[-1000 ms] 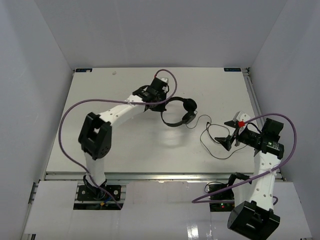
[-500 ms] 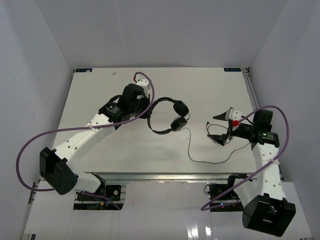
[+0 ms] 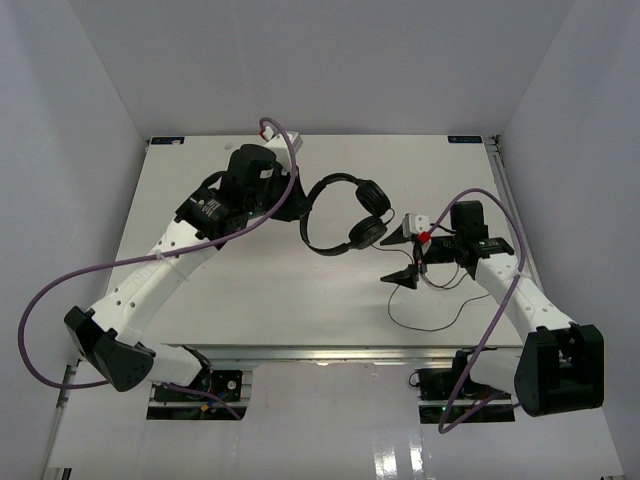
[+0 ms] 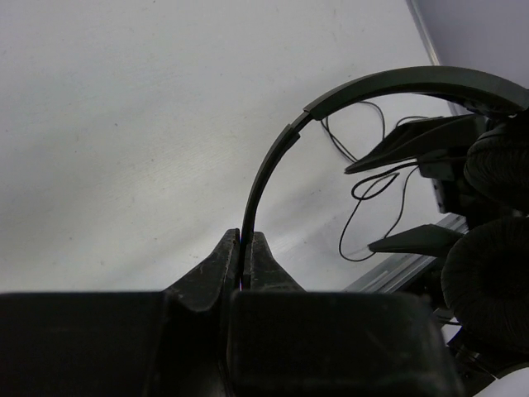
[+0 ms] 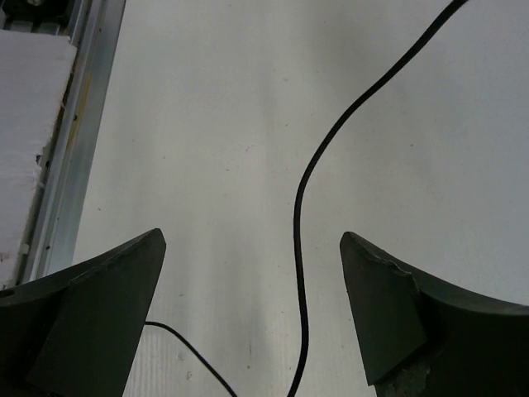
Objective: Wrap the headphones
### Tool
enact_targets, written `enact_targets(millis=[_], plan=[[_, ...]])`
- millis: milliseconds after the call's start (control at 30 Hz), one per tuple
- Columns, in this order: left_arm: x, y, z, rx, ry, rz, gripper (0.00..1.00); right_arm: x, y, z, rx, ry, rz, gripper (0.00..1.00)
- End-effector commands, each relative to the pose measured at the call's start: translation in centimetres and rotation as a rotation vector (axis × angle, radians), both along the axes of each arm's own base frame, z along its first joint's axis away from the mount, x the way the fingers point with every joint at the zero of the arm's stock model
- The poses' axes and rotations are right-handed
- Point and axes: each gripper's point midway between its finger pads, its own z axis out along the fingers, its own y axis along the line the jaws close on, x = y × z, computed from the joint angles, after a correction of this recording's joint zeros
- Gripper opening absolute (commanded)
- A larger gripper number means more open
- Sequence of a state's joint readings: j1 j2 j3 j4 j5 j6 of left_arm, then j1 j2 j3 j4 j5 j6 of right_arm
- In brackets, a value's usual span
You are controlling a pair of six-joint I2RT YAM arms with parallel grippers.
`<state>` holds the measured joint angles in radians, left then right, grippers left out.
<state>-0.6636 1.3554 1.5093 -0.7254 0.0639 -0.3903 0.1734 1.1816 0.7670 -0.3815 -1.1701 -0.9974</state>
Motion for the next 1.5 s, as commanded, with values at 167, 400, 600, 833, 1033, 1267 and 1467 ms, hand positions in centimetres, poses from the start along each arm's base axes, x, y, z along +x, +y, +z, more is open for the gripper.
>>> enact_targets(millis=[167, 400, 600, 833, 1033, 1267, 1467], plan=[[-1.2, -0.4, 8.3, -0.174, -0.086, -0.007, 0.00, 0.9, 0.5, -2.3, 0.007, -0.050, 0.000, 0.92], [-0.8, 0.0, 10.0, -0.193, -0.125, 0.025, 0.00, -0.2, 0.5, -1.7, 0.016, -0.045, 0.012, 0.85], [-0.1, 0.1, 9.6, -0.188, -0.125, 0.046, 0.00, 0.0, -0.2, -0.2, -0.011, -0.068, -0.071, 0.88], [0.1, 0.0, 9.5, -0.223, -0.122, 0.051, 0.00, -0.4, -0.4, 0.7, -0.007, -0.053, -0.100, 0.88], [0.1, 0.0, 9.3, -0.213, -0.116, 0.039, 0.00, 0.3, -0.7, 1.2, -0.020, -0.032, -0.151, 0.88], [0.6, 1.1, 7.9, -0.165, -0.116, 0.077, 0.00, 1.6, -1.0, 2.9, -0.025, -0.009, -0.213, 0.93], [1.4, 1.5, 6.3, -0.143, -0.105, 0.093, 0.00, 0.7, -0.6, 3.6, 0.003, 0.018, -0.174, 0.97]])
